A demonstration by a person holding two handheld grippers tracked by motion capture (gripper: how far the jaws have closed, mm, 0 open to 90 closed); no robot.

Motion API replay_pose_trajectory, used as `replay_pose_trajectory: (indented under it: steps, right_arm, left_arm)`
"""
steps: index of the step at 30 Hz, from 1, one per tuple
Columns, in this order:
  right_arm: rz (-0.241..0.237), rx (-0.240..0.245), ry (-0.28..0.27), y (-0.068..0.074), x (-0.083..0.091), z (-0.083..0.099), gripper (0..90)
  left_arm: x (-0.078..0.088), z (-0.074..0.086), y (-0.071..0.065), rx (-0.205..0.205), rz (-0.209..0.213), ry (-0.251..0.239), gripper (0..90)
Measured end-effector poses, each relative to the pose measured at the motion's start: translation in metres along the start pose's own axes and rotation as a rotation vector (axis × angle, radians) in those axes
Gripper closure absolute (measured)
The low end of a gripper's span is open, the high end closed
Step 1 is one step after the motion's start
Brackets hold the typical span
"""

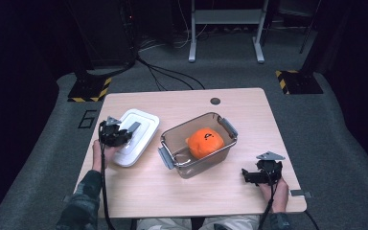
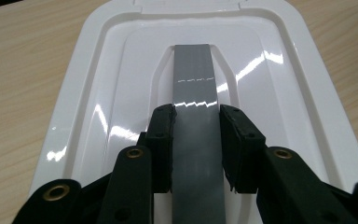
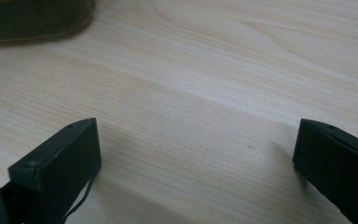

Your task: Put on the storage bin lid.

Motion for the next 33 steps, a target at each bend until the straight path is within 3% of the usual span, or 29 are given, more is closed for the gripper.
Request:
replay_pose_trajectory:
  steps: [2,10,33]
  right_arm:
    - [0.0,0.0,0.0,0.0,0.0,0.0,0.0]
    - [0.001,0.0,-0.001,0.0,0.0,0.0,0.0]
    - [0.001,-0.001,-0.001,0.0,0.0,0.0,0.0]
  left_arm:
    - [0.004,-0.004,-0.002,-0.022,0.006,0.005,66.5]
    - [0.012,-0.015,-0.004,-0.02,0.02,-0.02,66.5]
    - [0.042,-0.067,-0.022,-0.095,0.045,-0.097,66.5]
Point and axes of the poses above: each handheld gripper's, and its own axes: x roughly backward along the jaws, z roughly out of its underside, y roughly to its left, the point moved 3 cm from there along -x, roughly forward along the jaws, and after that the axes turned 10 degrees about -z, right-handed, at the moved point
